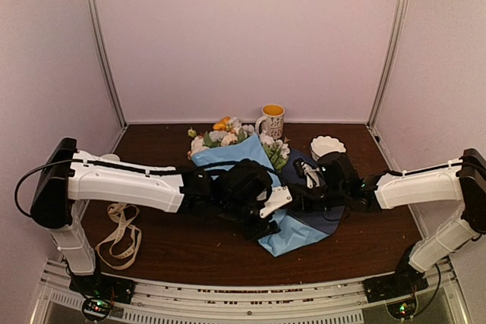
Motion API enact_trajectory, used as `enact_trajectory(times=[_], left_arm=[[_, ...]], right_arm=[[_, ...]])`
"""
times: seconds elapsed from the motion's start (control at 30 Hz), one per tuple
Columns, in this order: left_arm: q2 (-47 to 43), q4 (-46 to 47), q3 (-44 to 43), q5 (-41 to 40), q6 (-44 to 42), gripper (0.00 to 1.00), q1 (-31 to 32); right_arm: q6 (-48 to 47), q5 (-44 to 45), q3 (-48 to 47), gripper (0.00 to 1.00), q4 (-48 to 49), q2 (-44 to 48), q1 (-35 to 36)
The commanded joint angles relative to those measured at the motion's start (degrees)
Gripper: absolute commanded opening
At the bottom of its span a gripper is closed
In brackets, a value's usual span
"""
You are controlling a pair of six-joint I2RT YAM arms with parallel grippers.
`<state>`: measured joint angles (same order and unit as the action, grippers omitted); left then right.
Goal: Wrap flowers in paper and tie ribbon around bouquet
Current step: Press the fold line on the 2/3-folded wrapping paper.
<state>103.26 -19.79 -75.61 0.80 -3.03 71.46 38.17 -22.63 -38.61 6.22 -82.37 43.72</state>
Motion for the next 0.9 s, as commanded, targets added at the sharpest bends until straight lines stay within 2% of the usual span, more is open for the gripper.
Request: enact_trajectory(times=[0.0, 0.13, 0.23, 0.33, 0.4, 0.5, 0.77, 0.87], left_arm=[[2.5, 2.4, 0.2, -11.4, 20.6, 0.5, 0.2], [8.8, -9.3, -8.4, -18.9, 25.3, 0.51, 2.8], [13.2, -17.7, -14.9, -25.9, 27.2, 0.58, 6.5], [17.1, -22.4, -20.2, -29.7, 27.8, 0.65, 8.8], [19.8, -24.4, -22.5, -29.8, 27.8, 0.64, 8.9], [21.2, -24.6, -22.8, -28.4, 27.0, 0.54, 8.9], [16.8, -19.7, -16.5, -21.2, 23.0, 0.53, 8.9], [15.8, -19.1, -15.0, -18.4, 19.9, 0.46, 8.9]], right_arm=[[1.1, 1.1, 2.0, 0.0, 1.5, 1.8, 0.0], [0.4, 1.0, 3.3, 0.0, 0.6, 3.2, 0.1], [-0.5, 1.3, 4.4, 0.0, 0.4, 4.5, 0.2], [-0.9, 1.8, 5.4, 0.0, 0.4, 5.4, 0.3], [-0.6, 1.4, 5.9, 0.0, 1.1, 5.5, 0.3], [-0.6, 1.2, 6.1, 0.0, 1.1, 5.7, 0.4], [-2.2, 2.3, 6.8, 0.0, -1.5, 9.0, 0.4], [-2.4, 1.6, 7.2, 0.0, -1.4, 9.2, 0.4]])
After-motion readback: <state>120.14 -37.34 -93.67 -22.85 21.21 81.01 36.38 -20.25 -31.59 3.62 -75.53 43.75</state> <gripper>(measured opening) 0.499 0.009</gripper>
